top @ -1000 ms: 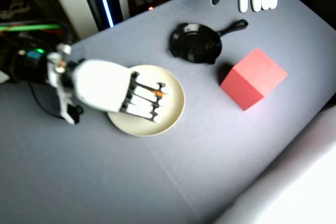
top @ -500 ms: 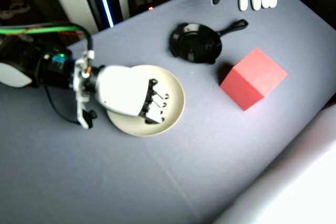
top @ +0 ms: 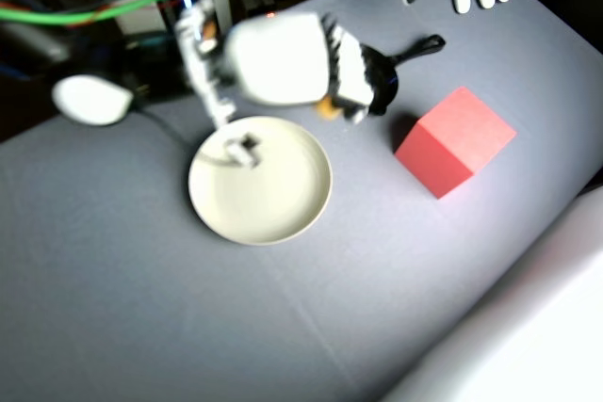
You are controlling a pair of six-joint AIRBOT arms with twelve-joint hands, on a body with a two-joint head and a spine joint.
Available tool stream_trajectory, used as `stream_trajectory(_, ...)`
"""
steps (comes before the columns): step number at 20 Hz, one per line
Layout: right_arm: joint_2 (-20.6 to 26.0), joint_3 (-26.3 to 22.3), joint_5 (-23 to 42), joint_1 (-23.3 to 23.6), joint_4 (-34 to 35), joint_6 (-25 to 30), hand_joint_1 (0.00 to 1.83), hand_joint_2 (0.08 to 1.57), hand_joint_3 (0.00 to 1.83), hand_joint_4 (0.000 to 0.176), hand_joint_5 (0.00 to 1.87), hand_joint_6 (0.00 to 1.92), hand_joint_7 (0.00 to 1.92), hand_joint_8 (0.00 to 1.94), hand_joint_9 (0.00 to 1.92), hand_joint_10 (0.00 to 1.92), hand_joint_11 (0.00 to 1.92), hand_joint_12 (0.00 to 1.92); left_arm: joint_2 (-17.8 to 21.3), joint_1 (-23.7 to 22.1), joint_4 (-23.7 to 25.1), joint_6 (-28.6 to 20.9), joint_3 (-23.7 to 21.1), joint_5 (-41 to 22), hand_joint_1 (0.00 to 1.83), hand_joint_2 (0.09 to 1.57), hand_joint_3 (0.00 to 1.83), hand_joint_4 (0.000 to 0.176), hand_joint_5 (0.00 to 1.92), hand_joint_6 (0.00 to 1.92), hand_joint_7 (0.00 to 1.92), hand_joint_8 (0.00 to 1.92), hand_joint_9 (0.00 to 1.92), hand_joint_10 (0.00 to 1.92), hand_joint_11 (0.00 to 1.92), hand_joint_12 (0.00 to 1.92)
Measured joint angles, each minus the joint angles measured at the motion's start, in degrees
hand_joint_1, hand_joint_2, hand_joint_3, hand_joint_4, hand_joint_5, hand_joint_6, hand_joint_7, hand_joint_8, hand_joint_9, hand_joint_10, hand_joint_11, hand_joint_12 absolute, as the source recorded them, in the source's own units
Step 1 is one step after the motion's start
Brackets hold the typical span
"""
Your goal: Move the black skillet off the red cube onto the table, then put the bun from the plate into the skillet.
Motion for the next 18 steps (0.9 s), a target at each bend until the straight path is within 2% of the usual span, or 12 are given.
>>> stream_trajectory(3, -1.6, 0.7, -0.4, 0.0, 0.2, 0.0, 1.33, 1.20, 0.00, 0.000, 0.80, 1.24, 0.77, 1.25, 0.80, 1.43, 0.67, 1.51, 1.1, 2.9, -2.8, 0.0, -0.5, -4.3, 0.27, 1.20, 0.01, 0.051, 0.27, 0.01, 0.23, 0.00, 0.15, 0.00, 0.00, 0.44)
stream_trajectory(4, -2.7, 1.0, -0.9, 0.0, 0.7, 0.0, 1.23, 1.18, 0.00, 0.000, 0.84, 1.08, 0.87, 1.26, 0.99, 1.01, 0.89, 1.30, 1.8, 4.6, -4.6, 0.1, -1.1, -6.1, 0.12, 1.28, 0.02, 0.030, 0.29, 0.00, 0.23, 0.00, 0.15, 0.00, 0.00, 0.42)
stream_trajectory(5, -3.4, 1.0, -1.3, 0.0, 0.9, -0.1, 1.23, 1.18, 0.00, 0.000, 0.84, 1.08, 0.87, 1.26, 0.99, 1.01, 0.89, 1.30, 2.3, 5.6, -5.4, 0.1, -1.4, -7.0, 0.12, 1.28, 0.02, 0.030, 0.29, 0.00, 0.23, 0.00, 0.15, 0.00, 0.00, 0.42)
stream_trajectory(6, -4.9, 1.2, -1.9, 0.0, 0.7, -0.1, 1.33, 1.14, 0.00, 0.000, 0.86, 1.05, 0.90, 1.06, 1.03, 1.11, 0.94, 1.26, 2.7, 6.9, -6.5, 0.1, -1.4, -8.9, 0.01, 1.29, 0.01, 0.012, 0.28, 0.00, 0.24, 0.00, 0.17, 0.00, 0.00, 0.46)
stream_trajectory(7, -6.1, 1.2, -2.5, 0.0, 0.2, 0.0, 1.26, 1.14, 0.00, 0.000, 0.93, 0.92, 0.93, 1.20, 1.09, 1.11, 1.06, 1.39, 2.8, 7.6, -7.4, 0.1, -1.4, -9.9, 0.00, 1.30, 0.00, 0.006, 0.28, 0.00, 0.25, 0.00, 0.18, 0.00, 0.00, 0.49)
stream_trajectory(9, -8.3, 1.7, -3.5, 0.0, -0.7, 0.0, 1.24, 1.16, 0.00, 0.000, 0.93, 0.91, 0.88, 1.37, 1.03, 1.24, 1.00, 1.53, 2.8, 8.1, -8.8, 0.1, -1.5, -10.8, 0.00, 1.34, 0.01, 0.000, 0.30, 0.00, 0.26, 0.00, 0.19, 0.00, 0.00, 0.49)
stream_trajectory(11, -10.4, 3.2, -5.9, 0.7, -0.4, 0.0, 1.33, 1.18, 0.00, 0.000, 0.82, 1.03, 0.81, 1.34, 0.91, 1.37, 0.86, 1.53, 2.8, 8.1, -9.0, -0.2, -1.5, -10.8, 0.00, 1.37, 0.00, 0.000, 0.30, 0.00, 0.26, 0.00, 0.18, 0.00, 0.00, 0.49)
stream_trajectory(12, -11.1, 3.9, -7.4, 0.8, 0.2, 0.0, 1.16, 1.27, 0.00, 0.000, 0.66, 1.34, 0.72, 1.51, 0.70, 1.40, 0.62, 1.65, 2.8, 8.1, -8.9, -0.7, -1.4, -10.8, 0.00, 1.37, 0.00, 0.000, 0.29, 0.00, 0.25, 0.00, 0.17, 0.00, 0.00, 0.50)
stream_trajectory(13, -11.4, 4.2, -8.6, 0.8, 0.3, -0.1, 1.07, 1.22, 0.00, 0.058, 0.48, 0.91, 0.44, 0.92, 0.46, 0.98, 0.24, 1.36, 2.8, 8.1, -8.8, -0.9, -1.4, -10.8, 0.00, 1.38, 0.01, 0.000, 0.28, 0.00, 0.25, 0.00, 0.18, 0.00, 0.00, 0.49)
stream_trajectory(15, -12.3, 4.9, -11.8, 0.8, 0.0, -0.1, 1.07, 1.10, 0.00, 0.072, 0.38, 0.50, 0.35, 0.35, 0.40, 0.32, 0.03, 1.03, 2.7, 8.1, -9.6, -1.1, -1.2, -10.9, 0.00, 1.38, 0.00, 0.000, 0.29, 0.00, 0.26, 0.00, 0.19, 0.00, 0.00, 0.49)
stream_trajectory(17, -12.7, 4.9, -11.8, 0.8, 0.1, -0.1, 0.94, 1.04, 0.00, 0.099, 0.22, 0.45, 0.28, 0.07, 0.32, 0.06, 0.00, 0.89, 2.7, 8.1, -9.6, -1.3, -1.1, -11.2, 0.00, 1.37, 0.00, 0.002, 0.28, 0.00, 0.25, 0.00, 0.17, 0.00, 0.00, 0.45)
stream_trajectory(18, -12.7, 4.9, -11.6, 0.8, 0.2, -0.1, 0.94, 1.01, 0.00, 0.095, 0.22, 0.34, 0.26, 0.01, 0.29, 0.02, 0.00, 0.82, 2.7, 8.1, -9.7, -1.4, -1.1, -11.3, 0.00, 1.36, 0.00, 0.008, 0.28, 0.00, 0.25, 0.00, 0.18, 0.00, 0.00, 0.46)
